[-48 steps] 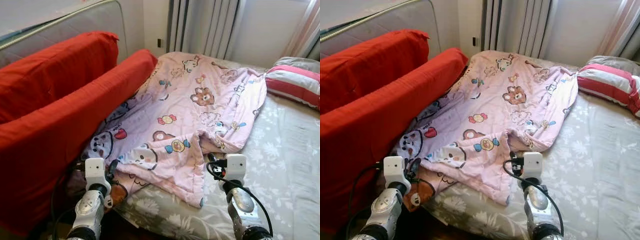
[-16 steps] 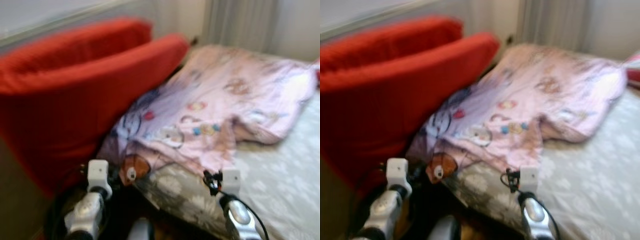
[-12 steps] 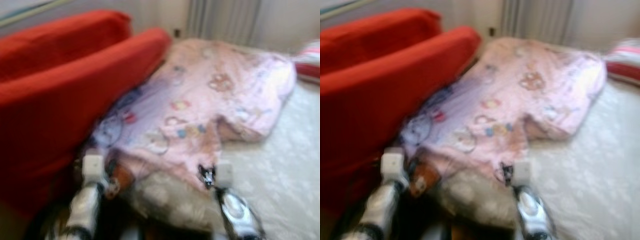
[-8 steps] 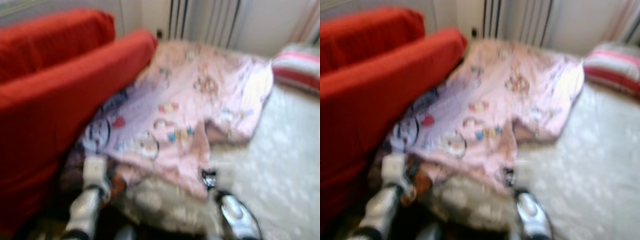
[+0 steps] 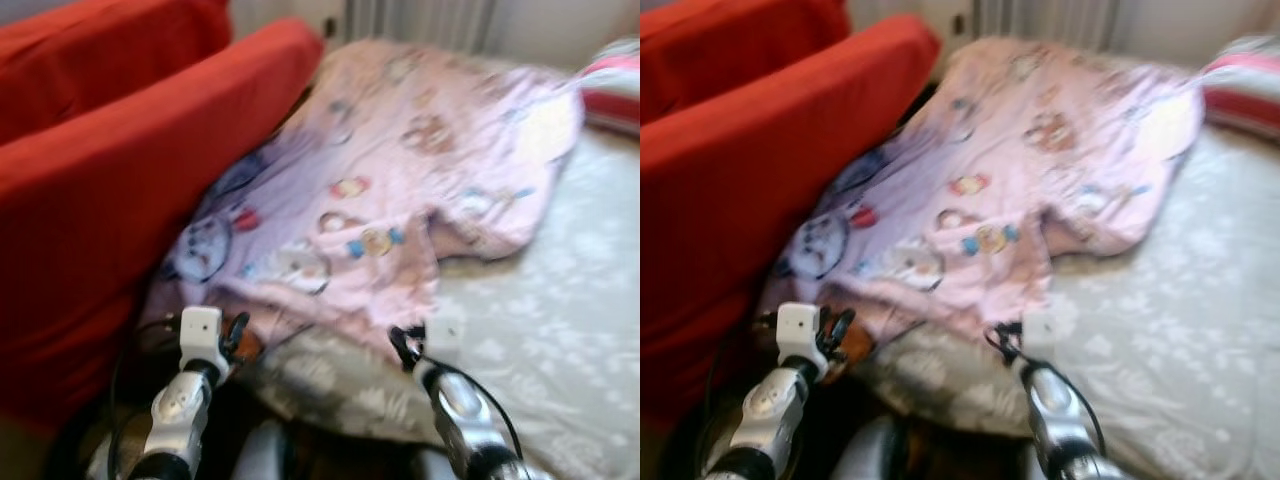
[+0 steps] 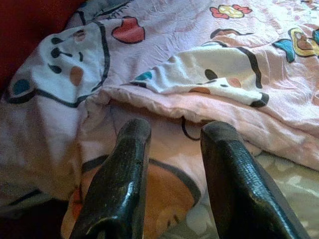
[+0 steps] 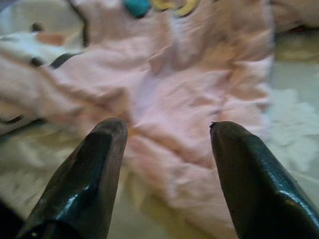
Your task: Clean up the room
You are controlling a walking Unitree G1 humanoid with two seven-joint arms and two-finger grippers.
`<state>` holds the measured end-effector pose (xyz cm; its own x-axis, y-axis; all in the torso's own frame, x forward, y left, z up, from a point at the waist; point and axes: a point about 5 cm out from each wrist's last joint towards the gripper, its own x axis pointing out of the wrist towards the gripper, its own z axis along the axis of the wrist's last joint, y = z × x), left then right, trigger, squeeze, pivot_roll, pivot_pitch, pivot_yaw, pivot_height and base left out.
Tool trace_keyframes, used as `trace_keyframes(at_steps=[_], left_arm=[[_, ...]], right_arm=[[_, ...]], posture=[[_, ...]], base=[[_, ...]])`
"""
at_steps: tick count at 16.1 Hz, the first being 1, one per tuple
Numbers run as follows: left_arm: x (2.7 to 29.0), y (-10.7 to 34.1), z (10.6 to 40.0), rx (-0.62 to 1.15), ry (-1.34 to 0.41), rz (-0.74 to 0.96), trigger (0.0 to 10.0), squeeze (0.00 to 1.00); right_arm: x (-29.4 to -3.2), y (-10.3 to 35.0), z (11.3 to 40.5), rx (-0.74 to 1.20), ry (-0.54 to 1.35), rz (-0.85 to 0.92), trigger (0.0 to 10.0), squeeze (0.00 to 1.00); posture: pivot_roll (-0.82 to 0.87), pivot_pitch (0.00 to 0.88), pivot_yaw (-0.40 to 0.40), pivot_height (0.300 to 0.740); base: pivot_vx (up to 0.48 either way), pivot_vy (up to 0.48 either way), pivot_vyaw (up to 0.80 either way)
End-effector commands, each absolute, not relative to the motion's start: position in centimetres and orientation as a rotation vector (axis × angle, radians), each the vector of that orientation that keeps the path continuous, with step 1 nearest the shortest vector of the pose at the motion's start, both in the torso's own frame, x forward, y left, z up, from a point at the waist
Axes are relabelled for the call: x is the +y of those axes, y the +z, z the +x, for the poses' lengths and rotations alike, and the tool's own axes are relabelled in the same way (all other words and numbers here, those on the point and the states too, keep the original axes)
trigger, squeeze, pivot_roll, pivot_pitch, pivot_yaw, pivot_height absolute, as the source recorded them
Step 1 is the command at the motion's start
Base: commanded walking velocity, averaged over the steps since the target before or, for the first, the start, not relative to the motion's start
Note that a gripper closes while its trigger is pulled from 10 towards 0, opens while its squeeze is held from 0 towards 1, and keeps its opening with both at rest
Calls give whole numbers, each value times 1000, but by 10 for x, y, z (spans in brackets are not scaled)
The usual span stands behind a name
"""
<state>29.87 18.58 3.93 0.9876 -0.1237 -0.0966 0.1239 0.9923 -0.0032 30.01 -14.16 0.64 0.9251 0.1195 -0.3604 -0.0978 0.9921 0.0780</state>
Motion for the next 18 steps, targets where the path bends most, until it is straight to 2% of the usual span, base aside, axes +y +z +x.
trace_keyframes(at_steps=[1, 6, 7, 8, 13, 18], left_arm=[[182, 38, 297, 106, -149, 0, 10000, 0], [169, 70, 308, -17, -160, -29, 10000, 0], [171, 75, 305, -38, -160, -27, 10000, 0], [173, 78, 301, -50, -159, -25, 10000, 0], [185, 101, 269, -103, -113, -41, 10000, 0], [186, 119, 247, -83, -100, -31, 10000, 0]], right_arm=[[-145, -1, 295, 421, 100, 61, 10000, 1000], [-161, 13, 310, 407, 31, 25, 10000, 1000], [-164, 14, 311, 412, 13, 28, 10000, 471], [-164, 14, 312, 417, 12, 19, 10000, 0], [-149, 22, 318, 370, 70, 57, 10000, 0], [-151, 30, 325, 333, 27, 44, 10000, 0]], posture=[[191, 257, 28, 636], [232, 366, 17, 636], [247, 384, 18, 636], [257, 396, 17, 636], [312, 417, 25, 636], [335, 445, 28, 636]], base=[[0, 0, 0], [0, 0, 0], [0, 0, 0], [0, 0, 0], [0, 0, 0], [0, 0, 0]])
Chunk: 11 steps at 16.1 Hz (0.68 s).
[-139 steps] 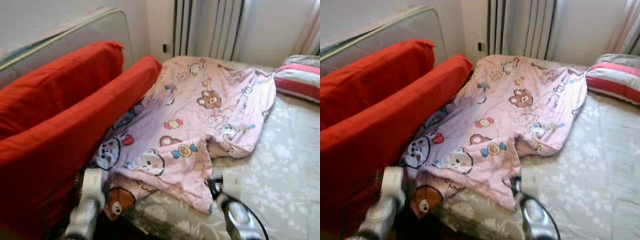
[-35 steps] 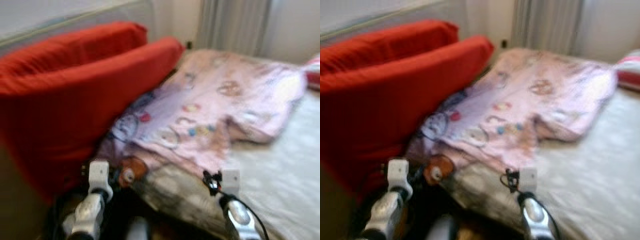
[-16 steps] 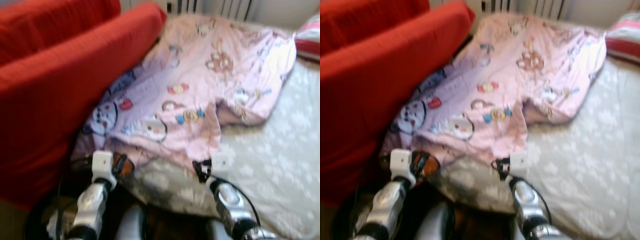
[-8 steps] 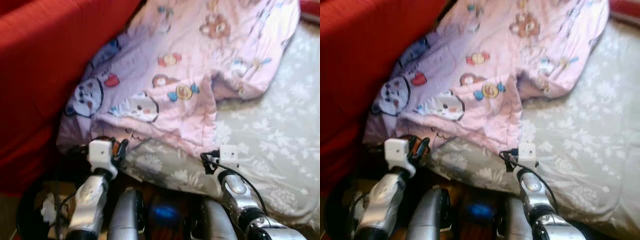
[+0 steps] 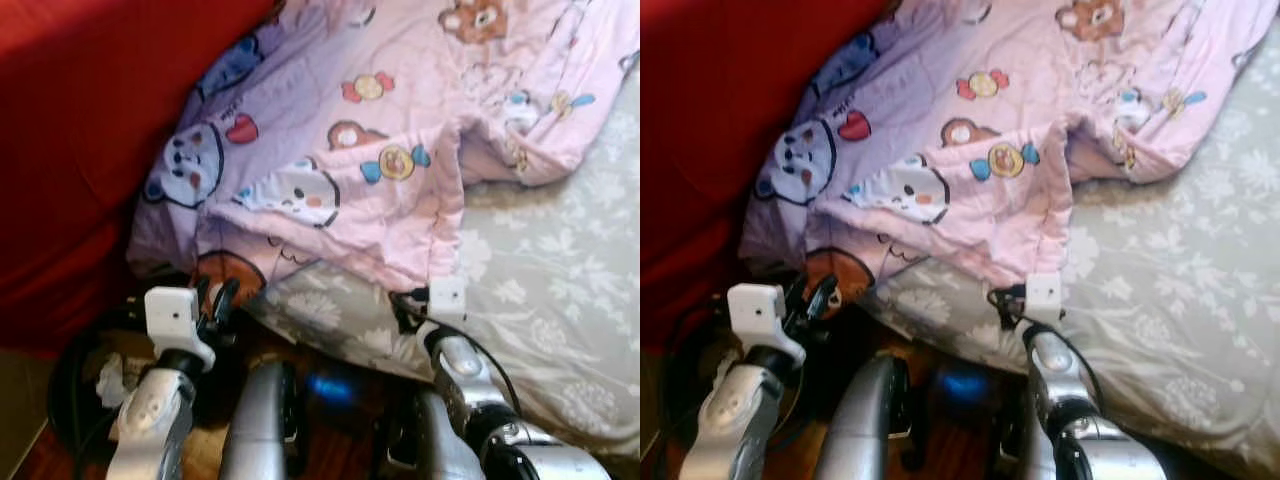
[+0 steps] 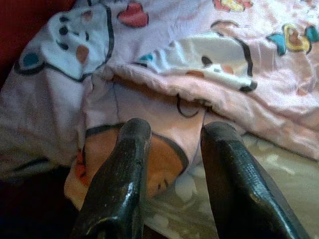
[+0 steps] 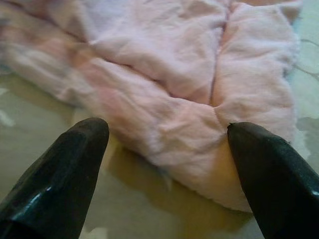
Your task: Clean up the room
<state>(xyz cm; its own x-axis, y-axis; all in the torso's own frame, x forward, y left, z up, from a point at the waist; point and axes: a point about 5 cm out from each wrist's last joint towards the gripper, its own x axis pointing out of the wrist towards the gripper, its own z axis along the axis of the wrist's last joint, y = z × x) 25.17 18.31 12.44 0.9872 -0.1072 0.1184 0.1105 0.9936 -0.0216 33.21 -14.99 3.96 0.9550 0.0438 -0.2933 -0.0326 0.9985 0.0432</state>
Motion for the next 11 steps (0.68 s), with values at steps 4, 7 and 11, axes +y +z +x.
trace_keyframes(at_steps=[4, 7, 11], left_arm=[[189, 120, 242, -56, -90, -23, 10000, 0], [185, 125, 240, -46, -94, -20, 10000, 0], [186, 129, 239, -48, -92, 9, 10000, 0]], right_arm=[[-165, 41, 332, 279, -64, 52, 10000, 0], [-168, 40, 332, 293, -75, 57, 10000, 0], [-171, 34, 330, 352, -85, 98, 10000, 0]], posture=[[334, 455, 29, 636], [333, 496, 30, 636], [364, 516, 40, 636]], base=[[0, 0, 0], [0, 0, 0], [0, 0, 0]])
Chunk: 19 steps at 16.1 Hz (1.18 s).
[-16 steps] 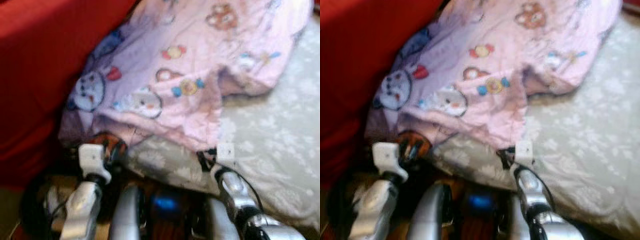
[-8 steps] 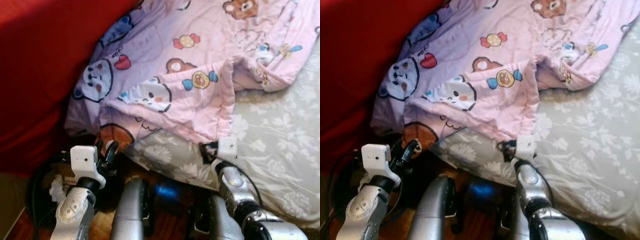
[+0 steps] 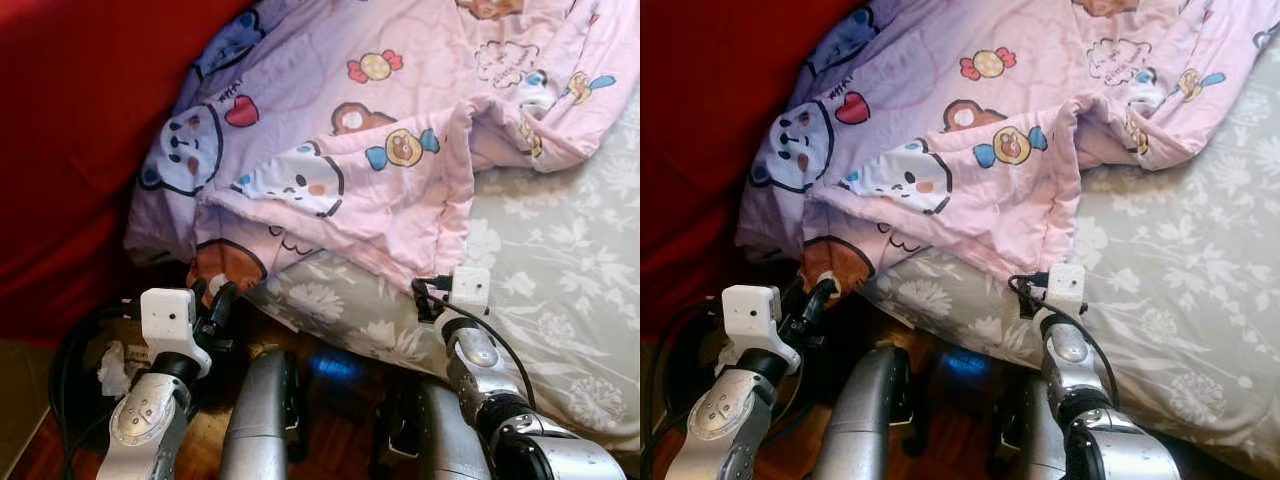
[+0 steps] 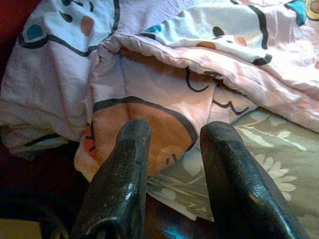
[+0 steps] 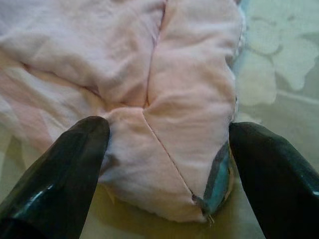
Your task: Clean up the room
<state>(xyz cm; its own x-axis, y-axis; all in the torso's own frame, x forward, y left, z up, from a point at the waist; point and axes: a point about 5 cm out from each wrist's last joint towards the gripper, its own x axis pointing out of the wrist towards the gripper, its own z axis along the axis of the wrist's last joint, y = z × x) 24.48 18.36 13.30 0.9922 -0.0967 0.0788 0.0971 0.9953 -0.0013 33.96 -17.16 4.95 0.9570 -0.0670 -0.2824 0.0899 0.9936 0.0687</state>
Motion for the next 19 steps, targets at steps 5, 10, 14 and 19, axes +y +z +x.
trace_keyframes(at_steps=[5, 10, 14, 19], left_arm=[[190, 131, 235, -32, -85, 17, 10000, 0], [191, 130, 234, -20, -82, 21, 10000, 0], [188, 126, 234, -8, -92, 16, 10000, 0], [187, 126, 234, -4, -95, 21, 10000, 0]], right_arm=[[-171, 32, 329, 372, -109, 145, 10000, 0], [-162, 34, 329, 339, -80, 240, 0, 0], [-157, 32, 328, 340, -71, 253, 0, 0], [-154, 34, 330, 332, -60, 269, 0, 0]], posture=[[375, 527, 50, 636], [376, 527, 53, 636], [377, 509, 53, 636], [384, 501, 54, 636]], base=[[0, 0, 0], [0, 0, 0], [0, 0, 0], [0, 0, 0]])
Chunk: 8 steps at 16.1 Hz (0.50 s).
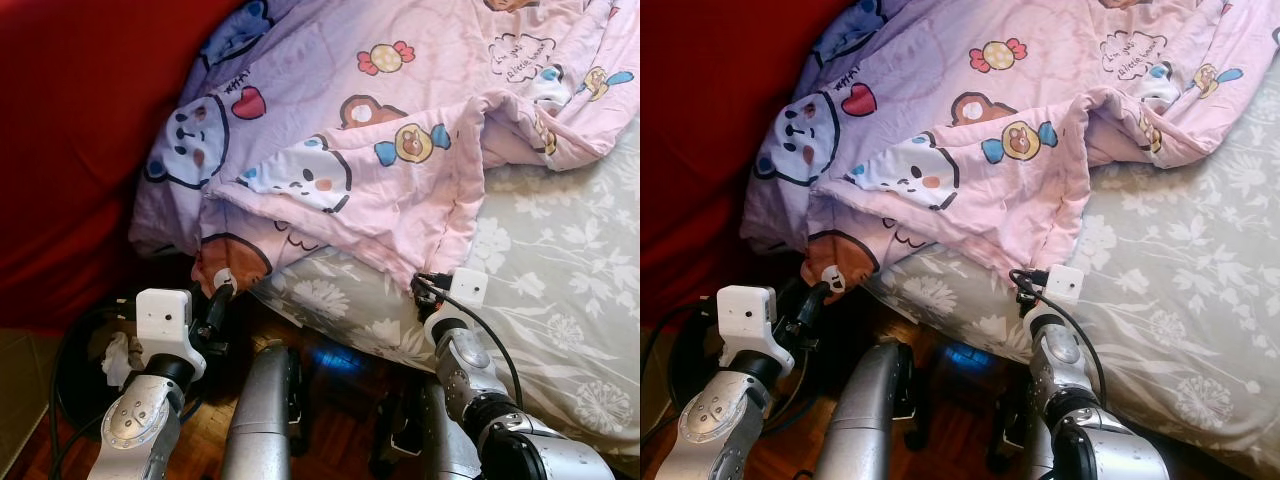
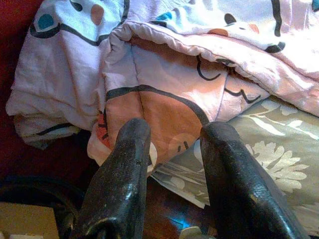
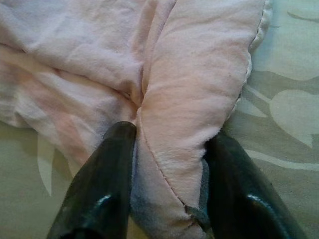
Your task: Clean up the room
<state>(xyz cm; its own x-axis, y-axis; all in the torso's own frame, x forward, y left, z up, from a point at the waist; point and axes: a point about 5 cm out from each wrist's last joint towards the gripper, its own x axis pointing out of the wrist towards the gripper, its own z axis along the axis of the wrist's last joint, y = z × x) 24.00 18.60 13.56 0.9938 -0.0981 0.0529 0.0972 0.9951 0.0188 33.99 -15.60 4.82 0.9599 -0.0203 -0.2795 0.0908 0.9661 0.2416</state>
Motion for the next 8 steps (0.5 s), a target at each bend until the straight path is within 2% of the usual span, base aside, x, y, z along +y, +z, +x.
trace_keyframes(at_steps=[1, 8], left_arm=[[188, 126, 234, -1, -93, 24, 10000, 0], [188, 119, 239, 7, -90, 17, 10000, 0]], right_arm=[[-155, 35, 331, 326, -64, 267, 0, 0], [-169, 42, 334, 289, -102, 262, 0, 0]], posture=[[382, 498, 53, 636], [362, 459, 44, 636]], base=[[0, 0, 0], [0, 0, 0]])
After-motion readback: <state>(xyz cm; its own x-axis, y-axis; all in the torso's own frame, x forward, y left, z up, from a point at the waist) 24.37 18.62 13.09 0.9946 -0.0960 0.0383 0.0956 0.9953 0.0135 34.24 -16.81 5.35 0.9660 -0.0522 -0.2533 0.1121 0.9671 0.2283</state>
